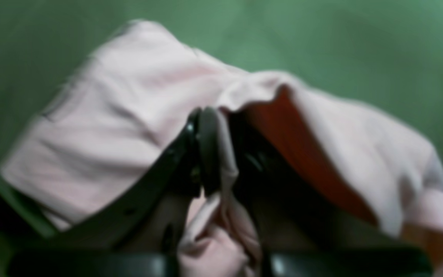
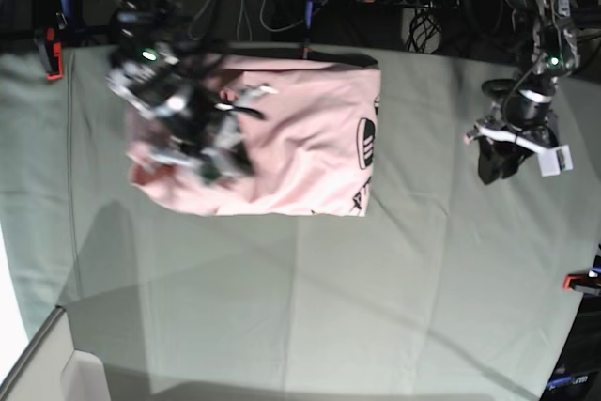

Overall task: Layout the t-shirt on the table in an organized manner, then fold the t-shirt properly
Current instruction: 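Fold the held strip end with the right gripper over onto the shirt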

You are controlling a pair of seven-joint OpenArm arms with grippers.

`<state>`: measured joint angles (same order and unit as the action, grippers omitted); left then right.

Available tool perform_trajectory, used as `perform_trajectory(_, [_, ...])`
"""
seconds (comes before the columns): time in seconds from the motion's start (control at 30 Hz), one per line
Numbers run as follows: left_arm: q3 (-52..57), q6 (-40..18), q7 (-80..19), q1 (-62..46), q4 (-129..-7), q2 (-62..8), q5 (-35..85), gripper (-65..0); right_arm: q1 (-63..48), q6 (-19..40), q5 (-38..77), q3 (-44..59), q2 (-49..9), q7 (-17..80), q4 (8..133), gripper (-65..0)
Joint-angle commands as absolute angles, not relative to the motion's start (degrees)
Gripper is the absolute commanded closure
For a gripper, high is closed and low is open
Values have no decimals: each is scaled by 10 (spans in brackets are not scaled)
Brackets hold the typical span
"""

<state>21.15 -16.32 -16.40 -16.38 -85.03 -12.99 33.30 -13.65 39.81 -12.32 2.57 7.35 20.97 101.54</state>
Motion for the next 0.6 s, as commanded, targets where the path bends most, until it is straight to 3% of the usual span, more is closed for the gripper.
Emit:
perform_trajectory(0.0, [220,-169,-153,-165,-862,-136,338,-208,-118,400,-126,7,78,186,1019,0])
perform_trajectory(0.3, [273,-169,-153,-211,-917,-136,338,-208,-30,400,-165,-39,90,186,888,0])
perform_trajectory(0.57, [288,-169,-153,-215,-913,-136,338,-208,-26,400,-165,-108,90,185,859,0])
